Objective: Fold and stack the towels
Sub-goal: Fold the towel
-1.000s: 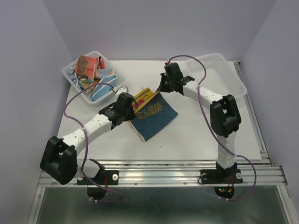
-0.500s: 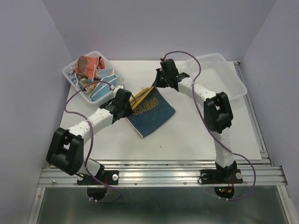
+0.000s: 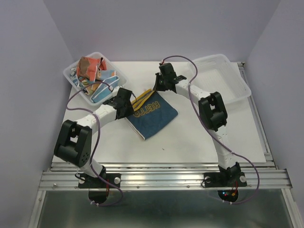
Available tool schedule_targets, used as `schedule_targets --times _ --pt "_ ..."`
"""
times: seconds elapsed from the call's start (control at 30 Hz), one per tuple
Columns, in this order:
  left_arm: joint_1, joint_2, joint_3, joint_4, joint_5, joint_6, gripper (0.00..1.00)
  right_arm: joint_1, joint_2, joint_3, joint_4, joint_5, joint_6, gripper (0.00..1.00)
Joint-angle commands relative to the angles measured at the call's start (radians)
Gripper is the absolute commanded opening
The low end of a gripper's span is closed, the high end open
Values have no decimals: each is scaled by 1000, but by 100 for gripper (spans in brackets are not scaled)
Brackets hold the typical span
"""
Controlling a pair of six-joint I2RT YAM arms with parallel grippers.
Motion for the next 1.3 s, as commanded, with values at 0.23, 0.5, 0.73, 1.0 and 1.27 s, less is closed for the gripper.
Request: schedule_targets --times 0.23,0.5,0.73,1.0,1.27 --pt "32 -70 77 -69 -137 -52 99 -7 -66 59 11 -67 -86 91" --pt "-127 -283 -88 6 -52 -14 99 -8 -459 -490 81 37 0 100" --pt "-365 -285 -196 158 66 36 99 -13 -574 -739 2 104 100 100" --pt "-445 -132 -176 166 57 65 84 -40 -573 -857 90 53 164 93" --pt "-469 -41 -179 123 61 97 70 -53 -562 -879 109 51 181 89"
